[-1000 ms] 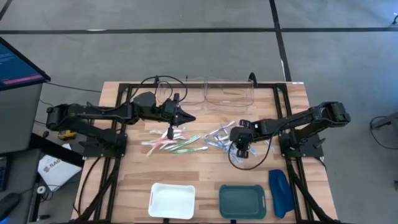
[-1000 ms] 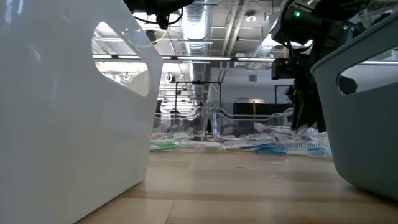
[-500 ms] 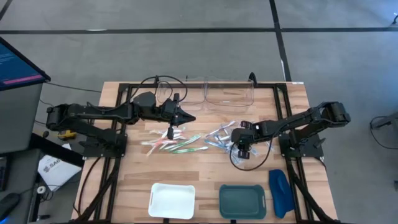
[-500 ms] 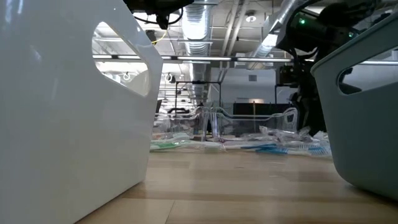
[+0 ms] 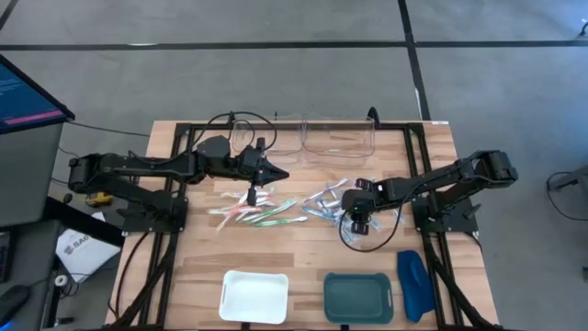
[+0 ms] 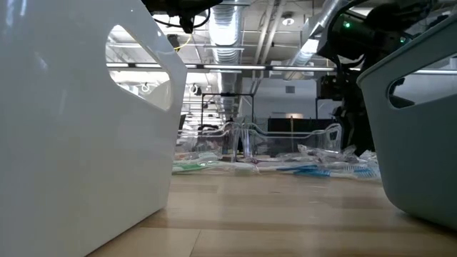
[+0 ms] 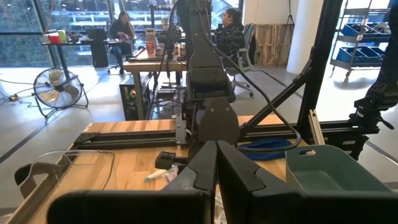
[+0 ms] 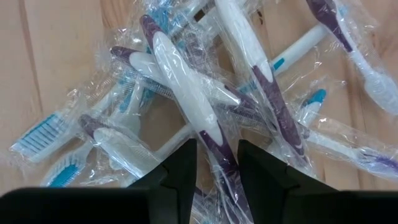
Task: Pick & Place Toothbrushes
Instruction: Put the purple toothbrush into the right transparent bin
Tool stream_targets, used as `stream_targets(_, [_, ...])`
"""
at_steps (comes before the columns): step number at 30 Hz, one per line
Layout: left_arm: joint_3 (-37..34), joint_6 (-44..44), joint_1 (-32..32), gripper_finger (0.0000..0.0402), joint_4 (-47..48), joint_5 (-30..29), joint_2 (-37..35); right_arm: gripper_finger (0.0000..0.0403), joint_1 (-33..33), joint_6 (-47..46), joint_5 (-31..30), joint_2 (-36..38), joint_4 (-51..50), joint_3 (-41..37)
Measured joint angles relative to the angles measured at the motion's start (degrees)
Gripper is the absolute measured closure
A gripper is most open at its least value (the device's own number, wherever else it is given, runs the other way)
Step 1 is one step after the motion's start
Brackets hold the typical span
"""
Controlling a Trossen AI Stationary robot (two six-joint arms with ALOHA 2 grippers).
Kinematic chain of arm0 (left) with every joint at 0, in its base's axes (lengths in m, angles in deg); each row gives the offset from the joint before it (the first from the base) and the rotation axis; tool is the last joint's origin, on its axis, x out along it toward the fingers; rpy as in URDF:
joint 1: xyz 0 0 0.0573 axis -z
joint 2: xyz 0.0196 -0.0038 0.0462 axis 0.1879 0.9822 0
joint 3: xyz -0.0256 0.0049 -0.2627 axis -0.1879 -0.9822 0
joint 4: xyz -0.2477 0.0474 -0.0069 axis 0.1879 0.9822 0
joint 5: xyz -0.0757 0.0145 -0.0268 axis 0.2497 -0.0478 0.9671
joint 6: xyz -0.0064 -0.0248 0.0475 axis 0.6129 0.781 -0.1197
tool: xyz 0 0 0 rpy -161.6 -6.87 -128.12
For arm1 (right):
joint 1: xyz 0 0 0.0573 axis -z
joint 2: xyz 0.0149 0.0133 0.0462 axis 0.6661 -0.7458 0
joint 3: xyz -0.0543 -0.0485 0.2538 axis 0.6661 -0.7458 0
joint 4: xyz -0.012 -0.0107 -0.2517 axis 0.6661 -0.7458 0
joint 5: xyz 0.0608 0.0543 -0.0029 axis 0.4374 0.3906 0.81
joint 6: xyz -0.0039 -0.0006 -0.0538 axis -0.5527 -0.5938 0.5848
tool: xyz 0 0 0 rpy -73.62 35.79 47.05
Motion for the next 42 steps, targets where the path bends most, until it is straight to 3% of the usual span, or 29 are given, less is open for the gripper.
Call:
stream_targets(9, [0.0, 0.0, 0.0, 0.0394, 0.3, 0.0, 0.0, 0.0297, 0.0, -0.9, 0.0, 0.0, -2.4, 3.3])
stream_targets(18, [0.0, 0.0, 0.0, 0.0394, 0.4, 0.0, 0.0, 0.0358, -0.2, -1.2, 0.5, 0.0, -5.0, 3.8])
stream_targets(23, [0.0, 0.0, 0.0, 0.0394, 0.4, 0.0, 0.0, 0.0368, -1.0, -1.2, 0.5, 0.0, -5.5, 3.8])
stream_targets(42, [0.0, 0.1, 0.0, 0.0394, 0.4, 0.0, 0.0, 0.0244, -0.7, -1.1, 0.6, 0.0, -5.0, 3.8])
